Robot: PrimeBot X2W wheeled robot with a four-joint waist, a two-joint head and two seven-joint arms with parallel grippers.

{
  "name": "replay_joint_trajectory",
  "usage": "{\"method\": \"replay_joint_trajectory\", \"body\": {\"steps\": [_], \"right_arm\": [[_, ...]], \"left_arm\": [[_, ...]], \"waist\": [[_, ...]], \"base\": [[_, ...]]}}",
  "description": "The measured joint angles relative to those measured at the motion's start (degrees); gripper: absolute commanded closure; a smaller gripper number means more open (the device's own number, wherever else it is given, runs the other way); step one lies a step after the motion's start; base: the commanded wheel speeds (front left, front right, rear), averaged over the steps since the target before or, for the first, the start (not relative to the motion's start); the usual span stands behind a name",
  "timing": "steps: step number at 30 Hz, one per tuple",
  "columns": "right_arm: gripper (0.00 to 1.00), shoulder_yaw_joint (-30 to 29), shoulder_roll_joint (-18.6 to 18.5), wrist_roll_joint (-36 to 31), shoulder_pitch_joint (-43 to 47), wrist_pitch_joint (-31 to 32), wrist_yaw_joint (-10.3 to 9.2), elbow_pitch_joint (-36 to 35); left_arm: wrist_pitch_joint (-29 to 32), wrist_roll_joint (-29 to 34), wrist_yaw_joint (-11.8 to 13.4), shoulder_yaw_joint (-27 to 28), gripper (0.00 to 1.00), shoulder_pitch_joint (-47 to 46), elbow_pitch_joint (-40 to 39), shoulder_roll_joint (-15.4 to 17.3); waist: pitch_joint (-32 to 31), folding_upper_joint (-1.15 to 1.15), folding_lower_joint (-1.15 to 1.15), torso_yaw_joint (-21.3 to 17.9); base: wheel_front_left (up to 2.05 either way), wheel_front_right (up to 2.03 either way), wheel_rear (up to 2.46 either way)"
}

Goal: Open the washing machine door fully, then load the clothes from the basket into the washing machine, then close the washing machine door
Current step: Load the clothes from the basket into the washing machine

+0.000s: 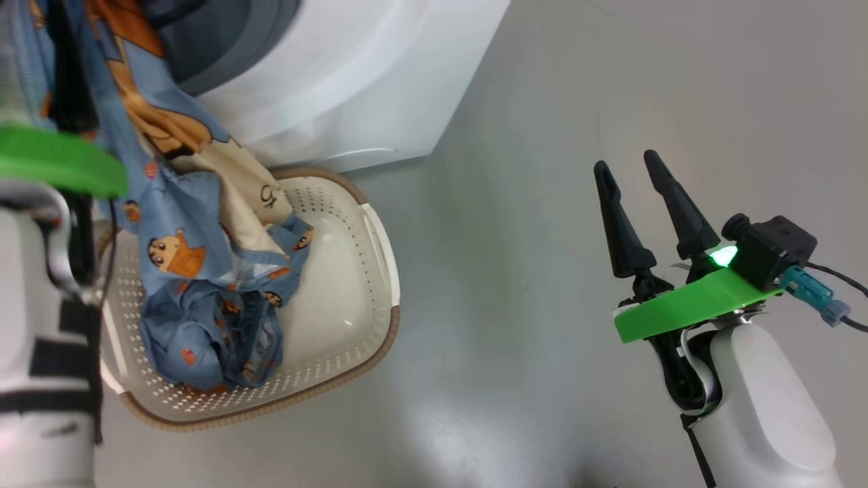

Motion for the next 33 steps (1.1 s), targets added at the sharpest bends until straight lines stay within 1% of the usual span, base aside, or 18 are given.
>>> {"method": "replay_joint_trajectory", "body": {"steps": [10, 14, 23, 28, 33], "right_arm": [[0.0, -1.33, -0.12, -0.52, 0.07, 0.0, 0.0, -1.0], [0.0, -1.29, -0.05, -0.52, 0.15, 0.0, 0.0, -1.05], [0.0, -1.12, 0.1, -0.52, 1.19, 0.0, 0.0, -1.13], [0.0, -1.37, -0.19, -0.56, 1.19, 0.0, 0.0, -1.33], [0.0, -1.59, -0.68, -0.89, 1.21, 0.0, 0.0, -1.32]], "left_arm": [[0.0, -0.98, -0.09, 0.11, 0.0, 14.84, -11.29, -1.55], [0.0, -1.3, 0.11, 0.57, 0.0, 20.15, -15.44, -2.0], [0.0, -1.99, 0.62, 1.97, 0.0, 29.99, -23.63, -4.23], [0.0, -2.02, 0.62, 2.79, 0.0, 35.33, -25.7, -4.71], [0.0, -2.03, 0.62, 2.81, 0.0, 36.44, -25.91, -5.78]], "waist": [[-1.04, 0.0, 0.0, 1.75], [-1.2, 0.0, 0.0, 1.64], [-2.11, 0.0, 0.0, 1.38], [-2.52, 0.0, 0.0, 1.36], [-2.95, 0.0, 0.0, 2.11]], "base": [[0.0, 0.0, 0.0], [0.0, 0.0, 0.0], [0.0, 0.0, 0.0], [0.0, 0.0, 0.0], [0.0, 0.0, 0.0]]}}
